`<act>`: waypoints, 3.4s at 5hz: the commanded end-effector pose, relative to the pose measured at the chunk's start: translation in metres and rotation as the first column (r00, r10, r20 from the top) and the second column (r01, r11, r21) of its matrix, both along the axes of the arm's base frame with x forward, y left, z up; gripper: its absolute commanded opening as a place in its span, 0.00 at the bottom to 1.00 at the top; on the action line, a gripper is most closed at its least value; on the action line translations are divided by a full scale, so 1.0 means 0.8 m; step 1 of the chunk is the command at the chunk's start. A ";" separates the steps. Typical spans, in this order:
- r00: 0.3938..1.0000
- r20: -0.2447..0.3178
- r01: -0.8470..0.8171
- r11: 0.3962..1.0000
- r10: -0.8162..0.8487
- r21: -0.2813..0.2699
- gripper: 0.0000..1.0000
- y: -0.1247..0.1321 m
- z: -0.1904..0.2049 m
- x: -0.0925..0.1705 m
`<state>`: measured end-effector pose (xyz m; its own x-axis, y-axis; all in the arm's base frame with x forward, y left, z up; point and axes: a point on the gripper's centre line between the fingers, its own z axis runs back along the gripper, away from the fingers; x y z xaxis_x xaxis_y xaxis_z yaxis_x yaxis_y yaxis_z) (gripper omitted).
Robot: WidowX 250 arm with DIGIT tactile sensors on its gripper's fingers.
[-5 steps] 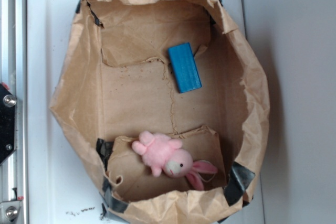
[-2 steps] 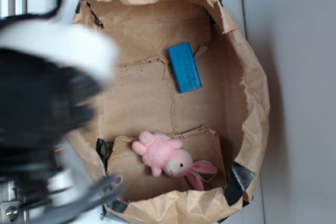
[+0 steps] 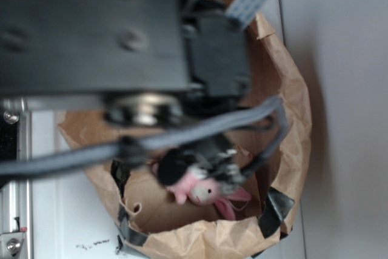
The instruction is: Grab the blue block.
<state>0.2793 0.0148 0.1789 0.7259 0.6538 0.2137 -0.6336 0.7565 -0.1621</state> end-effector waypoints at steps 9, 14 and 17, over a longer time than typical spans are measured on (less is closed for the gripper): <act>0.861 0.039 -0.500 0.858 0.507 -0.121 1.00 0.055 -0.103 0.031; 0.727 -0.030 -0.682 0.716 0.687 -0.149 1.00 0.036 -0.110 0.027; 0.663 -0.029 -0.742 0.651 0.748 -0.159 1.00 0.032 -0.111 0.030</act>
